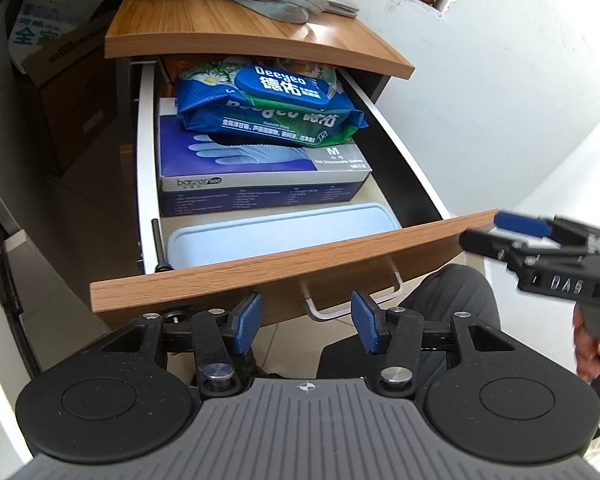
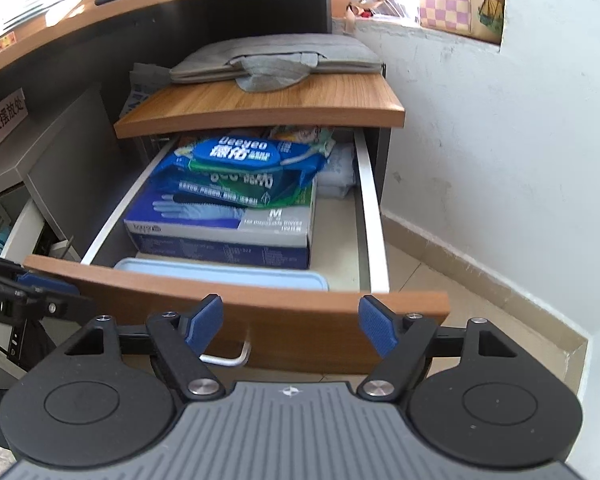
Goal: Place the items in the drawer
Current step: 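Push the wooden drawer front shut with both tools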
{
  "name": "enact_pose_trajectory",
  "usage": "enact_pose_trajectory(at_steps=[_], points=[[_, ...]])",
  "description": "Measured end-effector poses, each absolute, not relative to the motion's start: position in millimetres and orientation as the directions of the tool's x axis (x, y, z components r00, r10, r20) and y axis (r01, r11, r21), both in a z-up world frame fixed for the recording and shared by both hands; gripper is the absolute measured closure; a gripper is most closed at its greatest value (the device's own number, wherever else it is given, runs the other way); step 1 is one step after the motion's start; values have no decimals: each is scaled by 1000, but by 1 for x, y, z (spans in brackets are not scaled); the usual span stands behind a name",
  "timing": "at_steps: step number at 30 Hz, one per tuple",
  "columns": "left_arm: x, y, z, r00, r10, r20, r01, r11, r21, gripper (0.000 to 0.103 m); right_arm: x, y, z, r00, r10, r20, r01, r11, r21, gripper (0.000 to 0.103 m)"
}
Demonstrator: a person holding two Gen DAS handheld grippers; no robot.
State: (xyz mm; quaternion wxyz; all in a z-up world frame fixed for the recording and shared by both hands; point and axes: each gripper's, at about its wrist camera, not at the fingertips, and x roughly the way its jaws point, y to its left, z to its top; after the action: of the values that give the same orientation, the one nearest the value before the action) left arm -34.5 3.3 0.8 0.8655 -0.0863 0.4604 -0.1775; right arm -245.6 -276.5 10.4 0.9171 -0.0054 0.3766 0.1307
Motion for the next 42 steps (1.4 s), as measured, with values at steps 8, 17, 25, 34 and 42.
enact_pose_trajectory(at_steps=[8, 17, 25, 34, 42], points=[[-31, 2, 0, 518, -393, -760, 205, 919, -336, 51, -244, -263, -14, 665, 230, -711, -246, 966, 82, 22], [-36, 0, 0, 517, -390, -762, 193, 920, -340, 51, -242, -249, -25, 661, 244, -710, -270, 960, 78, 20], [-37, -2, 5, 536, -382, -753, 179, 923, -340, 51, -237, -246, -25, 653, 259, -712, -281, 955, 90, 20], [-46, 0, 5, 579, -361, -731, 148, 928, -341, 49, -234, -247, -25, 658, 266, -704, -289, 953, 90, 19], [-53, 0, 0, 608, -326, -724, 122, 939, -321, 49, -234, -250, -27, 671, 270, -690, -272, 956, 109, 19]])
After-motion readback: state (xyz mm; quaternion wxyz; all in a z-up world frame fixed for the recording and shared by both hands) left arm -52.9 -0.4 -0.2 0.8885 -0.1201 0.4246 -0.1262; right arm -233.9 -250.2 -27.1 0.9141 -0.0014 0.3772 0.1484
